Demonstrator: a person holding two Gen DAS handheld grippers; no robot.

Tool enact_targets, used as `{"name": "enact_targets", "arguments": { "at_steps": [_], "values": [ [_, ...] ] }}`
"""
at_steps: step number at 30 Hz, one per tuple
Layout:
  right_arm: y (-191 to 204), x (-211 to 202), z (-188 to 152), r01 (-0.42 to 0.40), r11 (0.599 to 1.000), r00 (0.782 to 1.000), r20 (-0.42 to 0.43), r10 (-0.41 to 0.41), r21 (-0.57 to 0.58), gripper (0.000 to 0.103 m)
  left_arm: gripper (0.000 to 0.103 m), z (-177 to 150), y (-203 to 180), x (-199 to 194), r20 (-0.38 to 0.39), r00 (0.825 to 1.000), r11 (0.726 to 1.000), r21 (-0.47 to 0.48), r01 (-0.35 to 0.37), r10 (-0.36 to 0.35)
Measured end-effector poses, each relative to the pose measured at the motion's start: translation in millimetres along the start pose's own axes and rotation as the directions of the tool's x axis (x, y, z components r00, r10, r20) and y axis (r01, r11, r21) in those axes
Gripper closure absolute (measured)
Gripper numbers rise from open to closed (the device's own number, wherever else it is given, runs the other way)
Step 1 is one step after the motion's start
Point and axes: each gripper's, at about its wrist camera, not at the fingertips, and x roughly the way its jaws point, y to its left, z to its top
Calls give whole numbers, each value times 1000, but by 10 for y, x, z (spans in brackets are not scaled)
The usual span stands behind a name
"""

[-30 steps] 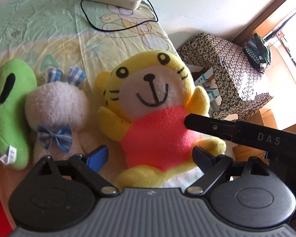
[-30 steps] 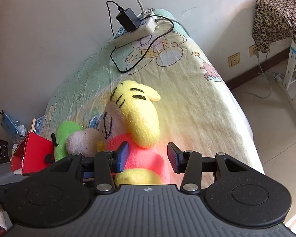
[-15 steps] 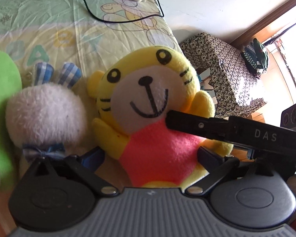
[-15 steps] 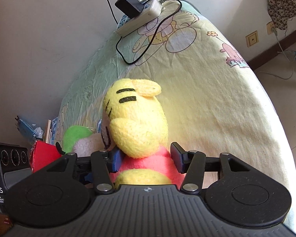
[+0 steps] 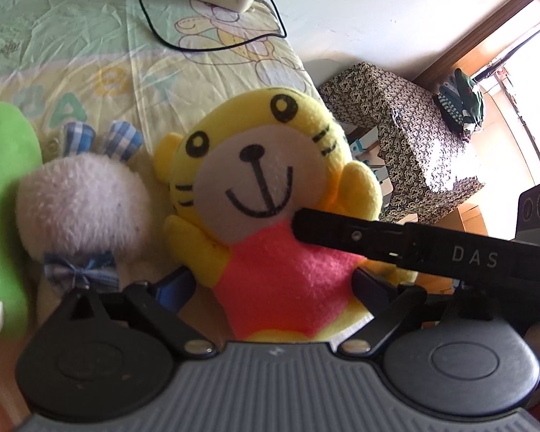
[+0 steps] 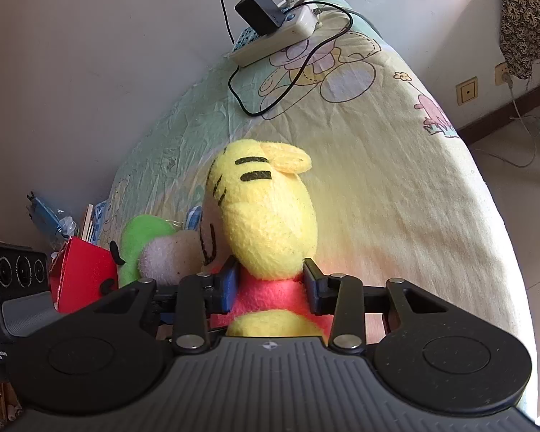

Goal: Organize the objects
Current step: 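Grasp the yellow tiger plush with the right gripper, then lift the yellow tiger and carry it over the red box with the right gripper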

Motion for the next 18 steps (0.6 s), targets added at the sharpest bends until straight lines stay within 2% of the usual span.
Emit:
{"name": "enact_targets", "arguments": {
  "at_steps": [9, 18],
  "values": [
    [132, -140, -120, 14, 999, 1000, 5, -14, -33, 65, 20, -110, -75, -130, 15, 1000, 1000, 19, 4, -4],
    [249, -308, -319, 23, 998, 1000, 13, -23, -53, 65, 20, -332, -158, -307, 32, 999, 999, 46, 2, -4]
  ]
}}
